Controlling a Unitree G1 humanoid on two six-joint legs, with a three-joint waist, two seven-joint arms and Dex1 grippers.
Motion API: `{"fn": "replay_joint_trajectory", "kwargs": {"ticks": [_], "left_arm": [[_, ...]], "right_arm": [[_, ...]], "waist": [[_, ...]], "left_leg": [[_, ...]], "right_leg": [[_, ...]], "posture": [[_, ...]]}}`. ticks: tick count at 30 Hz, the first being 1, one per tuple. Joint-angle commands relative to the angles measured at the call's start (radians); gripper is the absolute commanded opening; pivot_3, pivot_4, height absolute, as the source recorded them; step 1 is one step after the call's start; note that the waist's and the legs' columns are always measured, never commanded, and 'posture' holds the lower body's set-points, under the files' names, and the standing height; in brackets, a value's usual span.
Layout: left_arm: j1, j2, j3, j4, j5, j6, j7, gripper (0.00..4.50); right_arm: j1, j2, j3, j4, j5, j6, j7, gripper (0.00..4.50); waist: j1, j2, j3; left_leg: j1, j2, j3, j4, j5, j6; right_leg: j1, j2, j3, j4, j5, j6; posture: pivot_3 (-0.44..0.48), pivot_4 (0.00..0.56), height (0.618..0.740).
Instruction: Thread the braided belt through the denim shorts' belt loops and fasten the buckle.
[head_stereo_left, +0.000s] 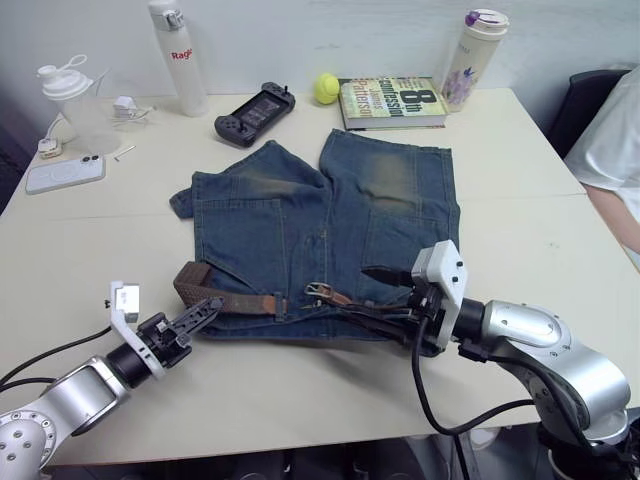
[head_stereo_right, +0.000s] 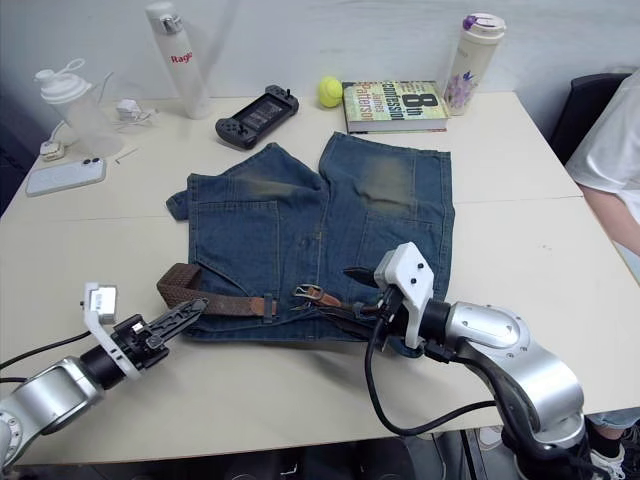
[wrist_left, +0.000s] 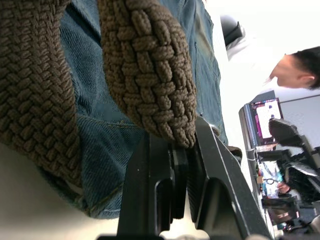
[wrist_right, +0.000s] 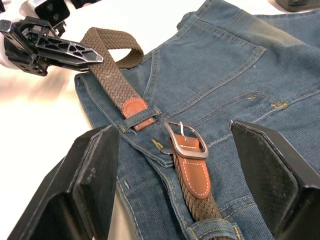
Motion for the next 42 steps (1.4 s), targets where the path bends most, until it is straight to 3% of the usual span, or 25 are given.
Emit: {"fn": "replay_joint_trajectory", "kwargs": {"ticks": [1, 7, 12, 17, 21, 32, 42], "left_arm": [[-0.03, -0.008, -0.029, 0.0, 0.039, 0.019, -0.053, 0.0], [-0.143, -0.019, -0.115, 0.049, 0.169, 0.055, -0.138, 0.0], [-0.219, 0.032, -0.176, 0.085, 0.338, 0.079, -0.307, 0.0], [-0.337, 0.095, -0.264, 0.16, 0.521, 0.068, -0.507, 0.0], [-0.421, 0.09, -0.338, 0.194, 0.634, 0.053, -0.633, 0.0], [-0.534, 0.024, -0.385, 0.219, 0.77, 0.085, -0.731, 0.0], [-0.555, -0.002, -0.339, 0.219, 0.792, 0.136, -0.73, 0.0]], "right_arm": [[0.002, -0.037, -0.005, -0.011, 0.002, -0.048, 0.014, 3.78], [0.009, -0.059, 0.039, 0.002, -0.022, -0.086, 0.0, 3.78], [0.033, -0.11, 0.103, 0.012, -0.119, -0.164, 0.001, 3.78], [0.05, -0.156, 0.206, 0.055, -0.317, -0.366, -0.002, 3.78], [0.051, -0.169, 0.284, 0.125, -0.505, -0.582, -0.032, 3.78], [0.053, -0.169, 0.382, 0.318, -0.843, -1.07, -0.112, 3.78], [0.047, -0.112, 0.39, 0.389, -0.97, -1.166, -0.157, 3.78]], "waist": [[-0.001, 0.0, 0.0], [-0.001, 0.0, 0.0], [-0.001, 0.0, 0.0], [0.001, 0.0, 0.0], [0.002, 0.0, 0.0], [0.001, 0.0, 0.0], [0.001, 0.0, 0.0]], "left_leg": [[0.0, 0.0, 0.0, 0.0, 0.0, 0.0], [0.0, 0.0, 0.0, 0.0, 0.001, 0.0], [0.0, 0.0, 0.001, 0.0, 0.002, -0.001], [0.0, 0.0, 0.001, 0.0, 0.002, -0.002], [0.0, -0.001, 0.001, 0.0, 0.002, -0.002], [0.0, 0.0, 0.001, 0.002, 0.003, -0.002], [0.0, 0.001, 0.0, 0.006, 0.004, -0.002]], "right_leg": [[0.0, 0.0, 0.0, 0.0, 0.0, 0.0], [0.0, 0.0, 0.0, 0.001, 0.0, 0.0], [-0.001, 0.003, 0.0, 0.001, 0.0, 0.0], [-0.001, 0.004, 0.0, 0.001, 0.0, 0.0], [-0.002, 0.005, 0.0, 0.001, 0.0, 0.001], [-0.001, 0.005, 0.0, 0.003, 0.0, 0.001], [-0.001, 0.004, 0.0, 0.009, 0.0, 0.001]], "posture": [[0.0, 0.15, 0.74], [0.0, 0.15, 0.74], [0.0, 0.15, 0.74], [0.0, 0.15, 0.74], [0.0, 0.15, 0.74], [0.0, 0.15, 0.74], [0.0, 0.15, 0.74]]}}
